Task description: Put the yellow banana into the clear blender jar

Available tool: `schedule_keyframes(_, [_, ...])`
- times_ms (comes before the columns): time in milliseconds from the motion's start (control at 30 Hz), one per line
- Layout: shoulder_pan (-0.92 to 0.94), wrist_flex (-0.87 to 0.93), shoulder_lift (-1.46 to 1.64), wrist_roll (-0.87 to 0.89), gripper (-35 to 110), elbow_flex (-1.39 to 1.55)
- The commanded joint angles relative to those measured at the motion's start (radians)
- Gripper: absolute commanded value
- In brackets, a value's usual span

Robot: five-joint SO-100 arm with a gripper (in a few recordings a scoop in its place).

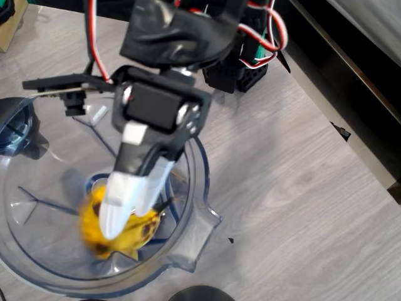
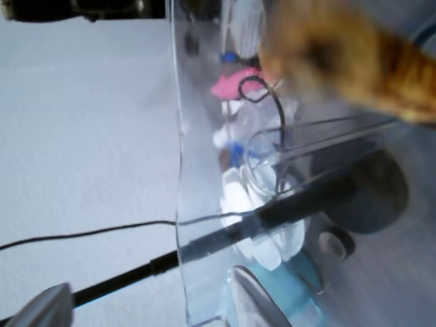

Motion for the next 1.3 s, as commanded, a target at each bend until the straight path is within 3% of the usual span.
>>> schedule_keyframes(0, [0.002, -0.006, 0.021, -0.003, 32, -0.008])
schedule_keyframes(233, [-0.005, 0.023, 0.137, -0.005, 32, -0.025])
schedule_keyframes(467, [-0.147, 0.48, 0.132, -0.071, 32, -0.388])
schedule_keyframes(600, [-0.27, 0.652, 0.209, -0.066, 0, -0.37])
schedule_keyframes(733, [-0.281, 0.772, 0.236, -0.038, 0, -0.325])
schedule_keyframes(833, [-0.23, 0.733, 0.371, -0.037, 0, -0.135])
schedule_keyframes(1067, [-0.193, 0.413, 0.91, -0.046, 0, 0.617])
schedule_keyframes(1267, [-0.201, 0.311, 1.124, -0.043, 0, 0.982])
